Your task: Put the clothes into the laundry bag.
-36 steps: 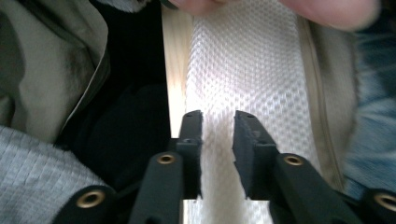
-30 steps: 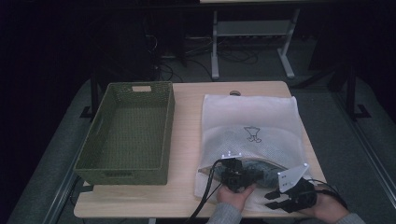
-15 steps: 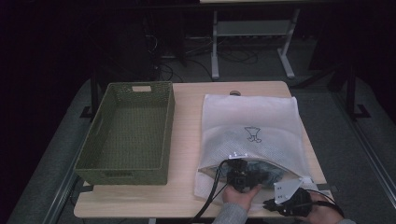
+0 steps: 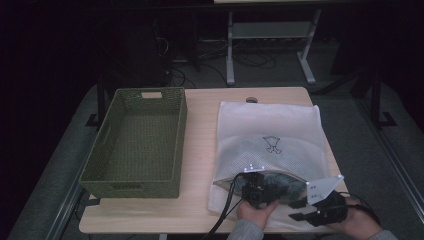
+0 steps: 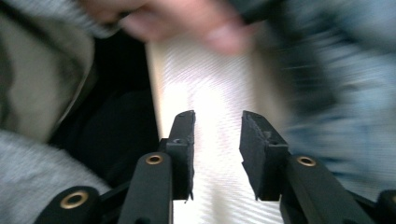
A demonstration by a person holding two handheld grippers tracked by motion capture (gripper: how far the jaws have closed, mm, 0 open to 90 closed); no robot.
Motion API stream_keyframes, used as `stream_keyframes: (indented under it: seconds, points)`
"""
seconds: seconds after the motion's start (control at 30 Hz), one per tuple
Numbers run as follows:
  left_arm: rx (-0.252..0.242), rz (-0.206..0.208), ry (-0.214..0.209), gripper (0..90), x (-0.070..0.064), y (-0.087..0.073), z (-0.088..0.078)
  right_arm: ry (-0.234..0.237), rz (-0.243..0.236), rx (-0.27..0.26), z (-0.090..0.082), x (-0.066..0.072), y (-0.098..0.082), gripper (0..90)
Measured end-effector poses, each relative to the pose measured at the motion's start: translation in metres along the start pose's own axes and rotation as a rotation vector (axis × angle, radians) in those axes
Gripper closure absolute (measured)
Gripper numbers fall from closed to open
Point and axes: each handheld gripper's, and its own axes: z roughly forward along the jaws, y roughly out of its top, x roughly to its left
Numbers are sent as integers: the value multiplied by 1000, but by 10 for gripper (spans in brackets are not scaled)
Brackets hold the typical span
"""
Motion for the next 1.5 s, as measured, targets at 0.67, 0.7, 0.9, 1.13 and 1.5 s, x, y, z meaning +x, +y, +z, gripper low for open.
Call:
stream_keyframes:
  seconds: [0.67, 0.7, 0.9, 1.13, 1.5]
  points:
    - [-38, -18, 34, 590, 26, -7, -59, -170, -75, 88, 6, -43, 78, 823]
    - [-33, -18, 34, 589, 26, -8, -60, -151, -71, 99, 9, -42, 76, 826]
    - [-18, -11, 54, 583, 29, -12, -67, -104, -18, 167, 38, -48, 55, 832]
    - [-16, -7, 73, 582, 36, -10, -70, -111, 51, 164, 50, -61, 45, 854]
    - [-20, -15, 77, 568, 42, 4, -50, -204, 81, 182, 47, -86, 35, 863]
